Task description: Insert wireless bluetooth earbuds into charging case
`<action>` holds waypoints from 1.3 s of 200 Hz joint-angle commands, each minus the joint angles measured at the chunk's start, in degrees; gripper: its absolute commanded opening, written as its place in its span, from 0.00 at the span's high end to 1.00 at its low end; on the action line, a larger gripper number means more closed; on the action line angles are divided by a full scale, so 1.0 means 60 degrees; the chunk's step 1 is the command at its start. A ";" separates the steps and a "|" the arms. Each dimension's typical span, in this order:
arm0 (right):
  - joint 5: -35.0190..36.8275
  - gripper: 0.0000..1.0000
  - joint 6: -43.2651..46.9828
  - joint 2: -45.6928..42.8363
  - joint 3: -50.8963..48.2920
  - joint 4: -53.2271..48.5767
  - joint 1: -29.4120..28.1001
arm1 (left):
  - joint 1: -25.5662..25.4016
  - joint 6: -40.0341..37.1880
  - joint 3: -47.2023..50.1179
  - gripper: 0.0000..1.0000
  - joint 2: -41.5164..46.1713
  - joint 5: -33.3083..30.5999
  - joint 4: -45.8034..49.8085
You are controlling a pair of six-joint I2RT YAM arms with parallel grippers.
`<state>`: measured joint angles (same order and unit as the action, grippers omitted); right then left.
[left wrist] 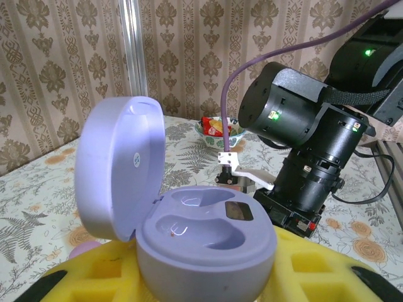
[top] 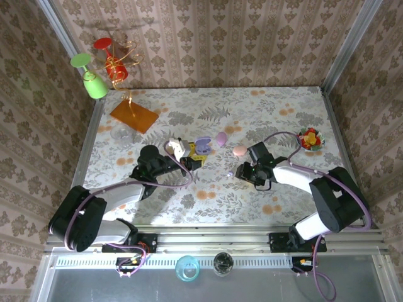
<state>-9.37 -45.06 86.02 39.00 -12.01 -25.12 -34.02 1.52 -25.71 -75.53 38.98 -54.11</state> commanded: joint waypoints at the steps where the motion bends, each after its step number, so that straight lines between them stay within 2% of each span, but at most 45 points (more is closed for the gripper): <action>1: 0.0346 0.56 0.0091 0.0667 0.0412 0.0893 -0.0020 | 0.0060 0.0142 0.0126 0.69 -0.0083 0.0053 -0.0650; 42: 0.0423 0.63 0.0368 0.0861 0.0941 0.0395 -0.0036 | 0.0074 0.0142 0.0195 0.70 -0.0153 0.0081 -0.0702; 112: 0.0485 0.63 0.0844 0.1407 0.1639 -0.0071 -0.0032 | 0.0233 0.0211 0.0331 0.69 -0.0413 0.0316 -0.1075; 166: 0.0565 0.62 0.1233 0.1655 0.2062 -0.0538 -0.0046 | 0.0521 0.0725 0.0571 0.69 -0.0911 0.0457 -0.2147; 212: 0.2231 0.54 0.2513 0.1026 0.2519 -0.2194 -0.0591 | 0.0769 0.1168 0.0871 0.70 -0.1171 0.0434 -0.2984; 260: 0.4346 0.56 0.3703 0.0972 0.3279 -0.4179 -0.1590 | 0.1076 0.0835 0.1262 0.70 -0.0691 0.0276 -0.2860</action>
<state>6.68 -27.94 92.55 55.77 -27.88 -32.27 -28.67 6.55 -19.68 -81.97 40.64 -68.73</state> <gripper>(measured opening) 0.449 0.369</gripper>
